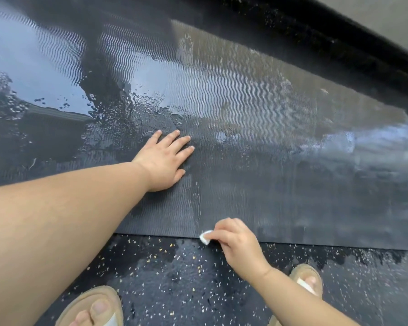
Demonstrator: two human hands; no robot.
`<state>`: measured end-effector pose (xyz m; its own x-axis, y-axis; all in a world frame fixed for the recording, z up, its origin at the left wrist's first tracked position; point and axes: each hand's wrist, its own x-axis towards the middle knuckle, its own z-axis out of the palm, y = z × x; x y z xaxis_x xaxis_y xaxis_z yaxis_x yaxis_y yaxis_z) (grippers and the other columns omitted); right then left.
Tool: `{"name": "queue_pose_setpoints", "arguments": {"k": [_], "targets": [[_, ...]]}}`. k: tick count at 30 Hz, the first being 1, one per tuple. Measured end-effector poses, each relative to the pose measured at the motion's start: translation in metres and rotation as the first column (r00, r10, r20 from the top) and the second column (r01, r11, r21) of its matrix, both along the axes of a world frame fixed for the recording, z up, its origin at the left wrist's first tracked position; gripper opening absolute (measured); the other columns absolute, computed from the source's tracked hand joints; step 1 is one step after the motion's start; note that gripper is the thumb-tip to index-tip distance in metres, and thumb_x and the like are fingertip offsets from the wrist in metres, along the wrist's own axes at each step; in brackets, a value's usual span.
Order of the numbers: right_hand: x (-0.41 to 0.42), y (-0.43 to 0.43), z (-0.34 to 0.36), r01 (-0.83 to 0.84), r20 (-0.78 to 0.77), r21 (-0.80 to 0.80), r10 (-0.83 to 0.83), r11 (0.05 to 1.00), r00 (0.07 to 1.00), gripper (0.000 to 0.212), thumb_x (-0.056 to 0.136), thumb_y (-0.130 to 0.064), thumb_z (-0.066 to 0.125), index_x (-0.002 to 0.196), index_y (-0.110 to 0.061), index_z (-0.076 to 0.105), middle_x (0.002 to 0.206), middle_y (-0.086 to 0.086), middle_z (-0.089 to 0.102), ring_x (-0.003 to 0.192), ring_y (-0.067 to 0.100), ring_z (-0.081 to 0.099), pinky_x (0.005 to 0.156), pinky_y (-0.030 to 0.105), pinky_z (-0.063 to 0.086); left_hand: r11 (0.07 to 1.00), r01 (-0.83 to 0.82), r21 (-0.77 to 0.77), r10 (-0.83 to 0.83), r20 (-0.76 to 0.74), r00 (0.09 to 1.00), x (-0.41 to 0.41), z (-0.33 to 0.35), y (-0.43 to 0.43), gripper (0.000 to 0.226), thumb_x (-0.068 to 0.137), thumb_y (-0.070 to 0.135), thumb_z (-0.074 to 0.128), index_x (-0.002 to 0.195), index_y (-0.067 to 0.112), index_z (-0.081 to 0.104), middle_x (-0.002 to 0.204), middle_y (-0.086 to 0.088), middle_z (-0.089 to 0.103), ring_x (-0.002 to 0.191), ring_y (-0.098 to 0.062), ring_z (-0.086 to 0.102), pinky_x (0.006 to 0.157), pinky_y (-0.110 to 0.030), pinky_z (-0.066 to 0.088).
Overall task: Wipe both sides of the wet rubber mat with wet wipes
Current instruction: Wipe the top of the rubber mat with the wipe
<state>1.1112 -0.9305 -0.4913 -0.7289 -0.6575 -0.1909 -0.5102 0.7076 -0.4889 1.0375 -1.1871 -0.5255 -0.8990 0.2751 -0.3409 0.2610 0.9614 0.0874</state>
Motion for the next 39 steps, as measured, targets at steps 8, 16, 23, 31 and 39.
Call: {"name": "queue_pose_setpoints", "arguments": {"k": [8,16,23,31,39], "targets": [[-0.140,-0.087,0.003,0.261,-0.037,-0.136,-0.268,0.956,0.963,0.028,0.087,0.004,0.055,0.100,-0.013,0.073,0.096,0.013,0.061,0.094,0.028,0.058,0.086,0.032,0.043,0.992,-0.124,-0.028,0.125,0.027,0.992,0.003,0.001,-0.014,0.064,0.097,0.050,0.024,0.151,0.025,0.002,0.159,0.002,-0.005,0.146,-0.024,-0.006,0.117,-0.049,0.004],[-0.126,-0.116,-0.027,0.333,-0.196,-0.105,-0.347,0.937,0.917,0.024,0.088,-0.001,0.056,0.098,-0.013,0.073,0.095,0.012,0.061,0.088,0.033,0.055,0.077,0.025,0.037,0.982,-0.189,-0.014,0.190,0.024,0.982,0.004,-0.002,-0.027,0.064,0.096,0.049,0.026,0.151,0.025,0.003,0.159,0.002,-0.003,0.145,-0.023,-0.005,0.115,-0.050,0.005],[-0.006,-0.038,-0.003,-0.208,0.062,-0.027,0.209,0.978,0.976,0.039,0.069,0.015,0.066,0.088,-0.019,0.074,0.080,0.002,0.061,0.065,0.024,0.054,0.060,0.028,0.050,0.979,-0.200,-0.025,0.201,0.038,0.979,0.004,0.001,-0.025,0.064,0.097,0.047,0.027,0.151,0.025,0.002,0.159,0.002,-0.005,0.146,-0.024,-0.006,0.115,-0.051,0.005],[-0.149,-0.116,-0.002,0.220,-0.067,-0.145,-0.232,0.965,0.970,0.027,0.087,0.001,0.055,0.101,-0.015,0.073,0.095,0.012,0.058,0.092,0.028,0.058,0.082,0.029,0.042,0.979,-0.205,-0.005,0.205,0.019,0.979,0.013,0.001,-0.026,0.063,0.097,0.046,0.028,0.151,0.023,0.003,0.159,0.000,-0.004,0.146,-0.024,-0.005,0.117,-0.048,0.004],[-0.104,-0.123,-0.024,0.217,-0.204,-0.145,-0.244,0.965,0.948,0.025,0.083,0.003,0.058,0.090,-0.015,0.074,0.088,0.012,0.061,0.080,0.033,0.057,0.074,0.034,0.044,0.974,-0.227,-0.012,0.227,0.001,0.974,0.017,-0.002,-0.028,0.064,0.097,0.047,0.027,0.151,0.022,0.002,0.159,0.001,-0.003,0.146,-0.023,-0.004,0.117,-0.045,0.003]]}}
